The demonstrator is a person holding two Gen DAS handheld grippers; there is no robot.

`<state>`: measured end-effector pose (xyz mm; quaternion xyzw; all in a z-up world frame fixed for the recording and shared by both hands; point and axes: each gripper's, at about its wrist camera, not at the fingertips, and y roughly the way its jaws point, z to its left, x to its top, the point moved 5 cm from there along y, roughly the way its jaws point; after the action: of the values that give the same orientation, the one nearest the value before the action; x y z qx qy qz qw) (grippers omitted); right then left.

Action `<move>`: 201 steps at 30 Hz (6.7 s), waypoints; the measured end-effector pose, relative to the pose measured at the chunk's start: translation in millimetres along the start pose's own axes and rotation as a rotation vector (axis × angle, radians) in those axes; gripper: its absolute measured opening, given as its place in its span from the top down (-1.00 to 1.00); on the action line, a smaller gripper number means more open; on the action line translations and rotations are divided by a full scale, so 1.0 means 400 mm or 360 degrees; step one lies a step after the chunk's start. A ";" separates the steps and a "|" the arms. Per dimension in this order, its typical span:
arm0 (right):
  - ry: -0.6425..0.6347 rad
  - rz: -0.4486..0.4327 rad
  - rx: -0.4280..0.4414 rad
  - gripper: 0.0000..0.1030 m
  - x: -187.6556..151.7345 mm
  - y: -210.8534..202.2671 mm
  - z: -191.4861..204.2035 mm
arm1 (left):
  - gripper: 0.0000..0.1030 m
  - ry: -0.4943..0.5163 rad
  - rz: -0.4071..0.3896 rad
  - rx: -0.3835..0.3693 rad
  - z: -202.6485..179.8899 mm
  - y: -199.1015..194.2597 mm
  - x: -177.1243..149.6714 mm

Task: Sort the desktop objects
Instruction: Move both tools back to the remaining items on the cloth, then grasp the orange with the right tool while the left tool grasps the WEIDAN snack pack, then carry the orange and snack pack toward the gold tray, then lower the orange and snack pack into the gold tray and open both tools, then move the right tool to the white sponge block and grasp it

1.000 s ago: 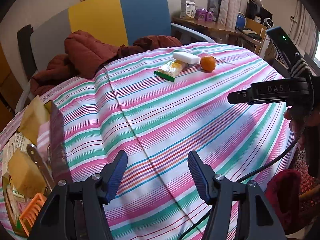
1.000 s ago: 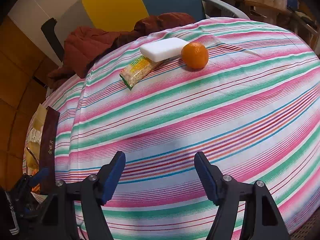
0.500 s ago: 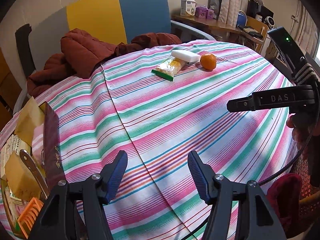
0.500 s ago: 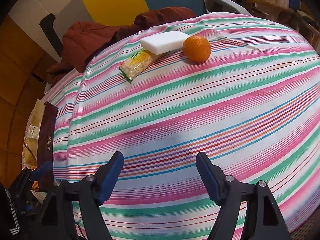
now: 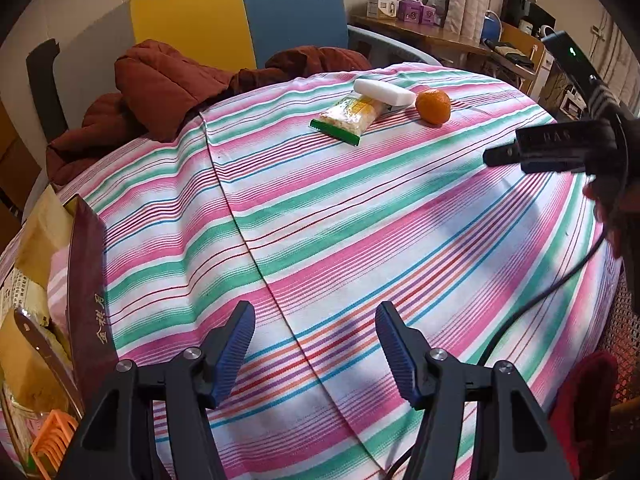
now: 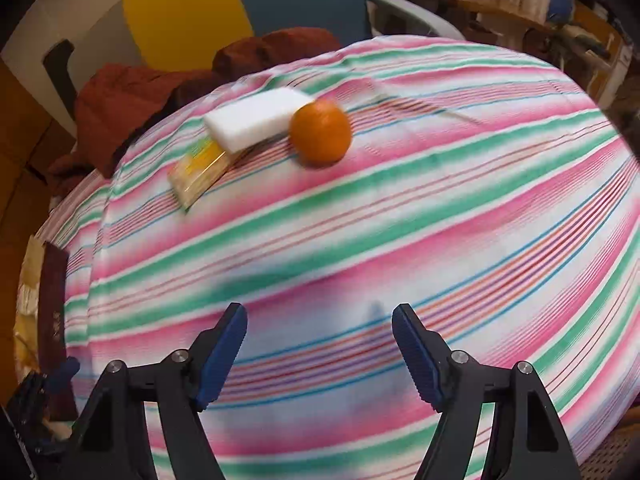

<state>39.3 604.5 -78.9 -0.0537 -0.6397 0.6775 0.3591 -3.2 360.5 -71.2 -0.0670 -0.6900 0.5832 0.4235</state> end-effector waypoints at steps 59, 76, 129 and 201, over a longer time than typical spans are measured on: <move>0.0031 0.0131 0.0043 0.18 0.161 0.118 -0.107 | 0.04 0.0112 -0.0245 -0.0214 -0.063 0.296 0.348; 0.0009 0.0068 0.0114 0.49 0.054 0.031 -0.046 | 0.04 0.0024 -0.0285 -0.0237 -0.027 0.146 0.115; -0.0055 0.0138 0.0721 0.05 -0.302 -0.084 0.354 | 0.06 -0.0187 -0.0581 -0.0433 0.130 -0.209 -0.182; -0.0730 -0.0093 0.0803 -0.18 -0.423 -0.197 0.871 | -0.26 -0.0495 -0.0486 0.0295 0.543 -0.280 -0.376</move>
<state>11.3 216.0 -11.5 0.2090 -0.5172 0.7983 0.2270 -7.1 74.9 -42.4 0.1679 -0.6926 0.5764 0.3999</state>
